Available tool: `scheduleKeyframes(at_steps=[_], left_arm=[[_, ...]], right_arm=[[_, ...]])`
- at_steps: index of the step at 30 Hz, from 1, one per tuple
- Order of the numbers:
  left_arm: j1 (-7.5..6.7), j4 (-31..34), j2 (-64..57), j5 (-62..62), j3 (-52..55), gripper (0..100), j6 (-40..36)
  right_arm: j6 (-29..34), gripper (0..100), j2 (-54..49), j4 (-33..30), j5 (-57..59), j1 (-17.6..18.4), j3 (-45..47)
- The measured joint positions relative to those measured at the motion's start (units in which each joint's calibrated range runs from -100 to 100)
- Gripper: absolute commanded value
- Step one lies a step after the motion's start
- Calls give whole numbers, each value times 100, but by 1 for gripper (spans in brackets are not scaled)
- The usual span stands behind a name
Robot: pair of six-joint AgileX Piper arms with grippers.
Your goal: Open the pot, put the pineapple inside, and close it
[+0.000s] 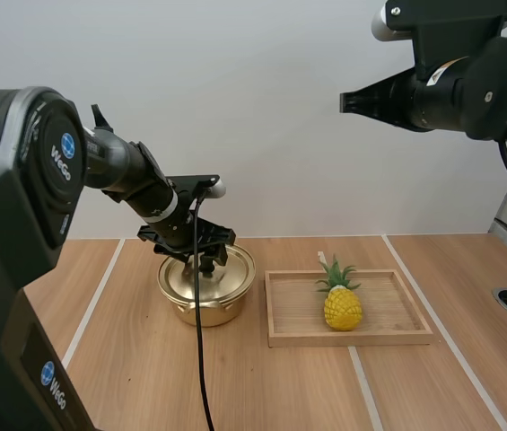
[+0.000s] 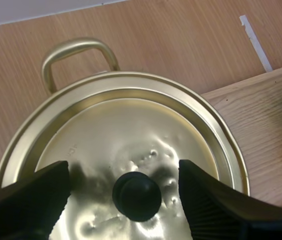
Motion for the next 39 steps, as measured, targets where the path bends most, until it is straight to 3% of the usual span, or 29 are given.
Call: scheduleKeyframes(at_steps=[21, 22, 26, 29, 32, 39], left_arm=[[6, -43, 15, 58, 0, 99, 66], [6, -43, 15, 80, 0, 90, 66], [26, -56, 15, 296, 0, 36, 75], [26, -135, 15, 591, -25, 12, 60], [26, -135, 3, 672, -25, 3, 16], [26, -147, -22, 760, -25, 3, -43]], right_arm=[[0, 0, 0, 23, -484, 0, 0], [0, 0, 0, 23, -484, 0, 0], [0, 0, 0, 23, -484, 0, 0], [0, 0, 0, 23, -484, 0, 0], [0, 0, 0, 23, -500, 0, 0], [0, 0, 0, 23, -500, 0, 0]])
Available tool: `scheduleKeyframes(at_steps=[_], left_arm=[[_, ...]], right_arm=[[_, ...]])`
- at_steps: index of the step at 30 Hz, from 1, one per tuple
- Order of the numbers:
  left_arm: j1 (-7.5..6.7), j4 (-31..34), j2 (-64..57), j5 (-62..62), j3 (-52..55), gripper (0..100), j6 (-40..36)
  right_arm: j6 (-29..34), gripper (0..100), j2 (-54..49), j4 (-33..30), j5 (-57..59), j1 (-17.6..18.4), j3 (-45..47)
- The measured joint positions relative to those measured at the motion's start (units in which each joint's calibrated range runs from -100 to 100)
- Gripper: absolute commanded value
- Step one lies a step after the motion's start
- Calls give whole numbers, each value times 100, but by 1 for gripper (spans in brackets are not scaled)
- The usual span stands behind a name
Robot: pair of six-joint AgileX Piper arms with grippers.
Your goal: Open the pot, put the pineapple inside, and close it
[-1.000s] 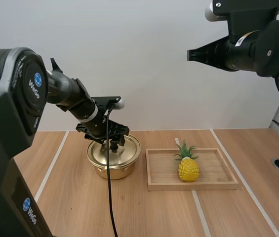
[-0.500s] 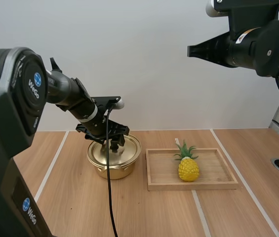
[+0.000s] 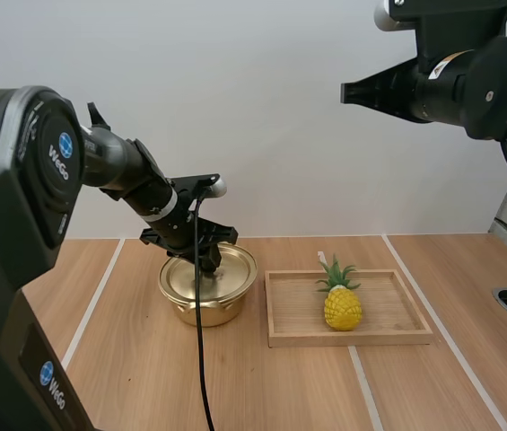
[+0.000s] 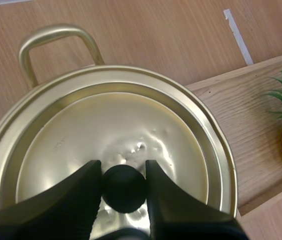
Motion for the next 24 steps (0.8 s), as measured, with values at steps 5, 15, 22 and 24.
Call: scheduleKeyframes(at_steps=[5, 15, 22, 24], left_arm=[[0, 24, -178, 64, 14, 3, -41], [0, 58, -1140, 4, -349, 0, -71], [0, 69, -2035, -714, -1004, 0, -71], [0, 69, -2307, -988, -1178, 0, -71]], right_arm=[[0, 0, 0, 0, 0, 0, 0], [0, 0, 0, 12, 0, 0, 0], [0, 0, 0, 35, 18, 0, 0], [0, 0, 0, 44, 38, 0, 0]])
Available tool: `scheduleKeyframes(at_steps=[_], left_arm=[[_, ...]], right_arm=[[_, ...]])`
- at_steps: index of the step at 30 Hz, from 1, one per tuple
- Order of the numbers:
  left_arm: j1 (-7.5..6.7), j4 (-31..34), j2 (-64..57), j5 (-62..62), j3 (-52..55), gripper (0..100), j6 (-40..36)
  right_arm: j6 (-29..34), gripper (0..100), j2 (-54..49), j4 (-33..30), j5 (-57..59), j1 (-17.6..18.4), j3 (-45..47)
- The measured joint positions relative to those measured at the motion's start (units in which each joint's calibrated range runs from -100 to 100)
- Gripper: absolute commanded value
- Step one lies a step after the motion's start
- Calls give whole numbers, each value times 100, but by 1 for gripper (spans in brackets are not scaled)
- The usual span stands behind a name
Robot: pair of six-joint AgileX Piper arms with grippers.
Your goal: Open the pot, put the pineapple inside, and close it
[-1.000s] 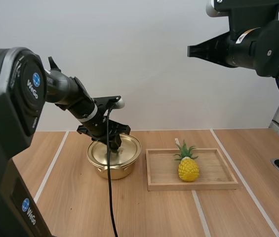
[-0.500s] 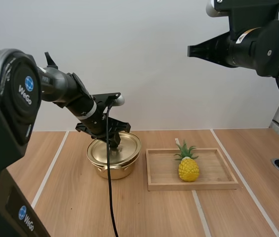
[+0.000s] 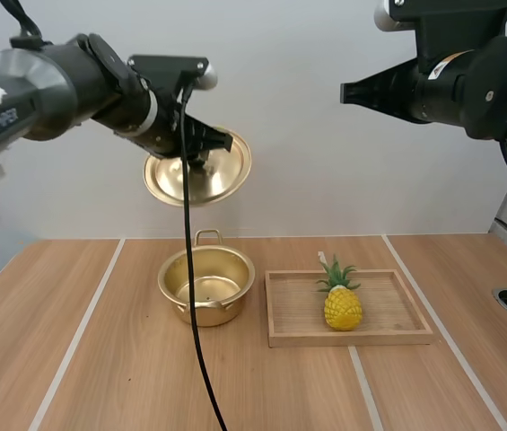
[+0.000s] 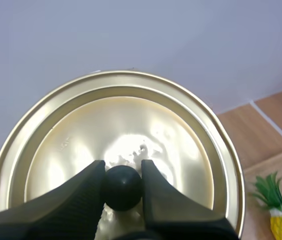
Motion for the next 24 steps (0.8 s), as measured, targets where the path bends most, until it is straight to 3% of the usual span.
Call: scheduleKeyframes(at_steps=[24], left_arm=[[0, 0, -1989, -2152, -1675, 0, 0]], right_arm=[[0, 0, 0, 261, 460, 0, 0]])
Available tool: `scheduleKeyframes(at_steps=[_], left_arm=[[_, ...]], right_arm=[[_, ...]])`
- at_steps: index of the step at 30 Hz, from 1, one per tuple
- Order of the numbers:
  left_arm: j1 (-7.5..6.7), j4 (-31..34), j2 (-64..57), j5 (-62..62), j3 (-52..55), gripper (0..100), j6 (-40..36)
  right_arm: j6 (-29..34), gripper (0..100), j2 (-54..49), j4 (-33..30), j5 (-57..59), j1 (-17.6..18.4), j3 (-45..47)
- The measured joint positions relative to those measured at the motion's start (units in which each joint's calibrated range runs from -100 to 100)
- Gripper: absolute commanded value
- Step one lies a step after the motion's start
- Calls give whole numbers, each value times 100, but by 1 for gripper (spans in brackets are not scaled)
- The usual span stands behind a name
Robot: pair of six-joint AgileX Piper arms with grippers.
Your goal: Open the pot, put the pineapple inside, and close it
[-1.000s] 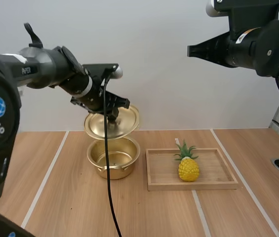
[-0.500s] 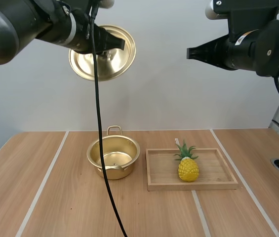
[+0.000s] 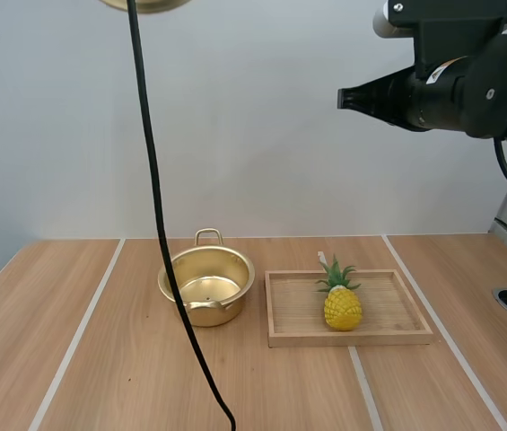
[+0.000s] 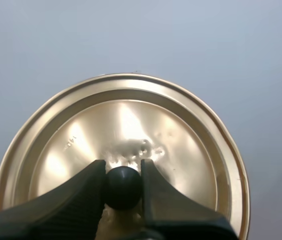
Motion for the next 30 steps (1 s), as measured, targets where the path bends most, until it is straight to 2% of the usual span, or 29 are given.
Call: scheduleKeyframes(at_steps=[30], left_arm=[[0, -11, -278, -479, -158, 0, 0]], right_arm=[[0, 0, 0, 47, 208, 0, 0]])
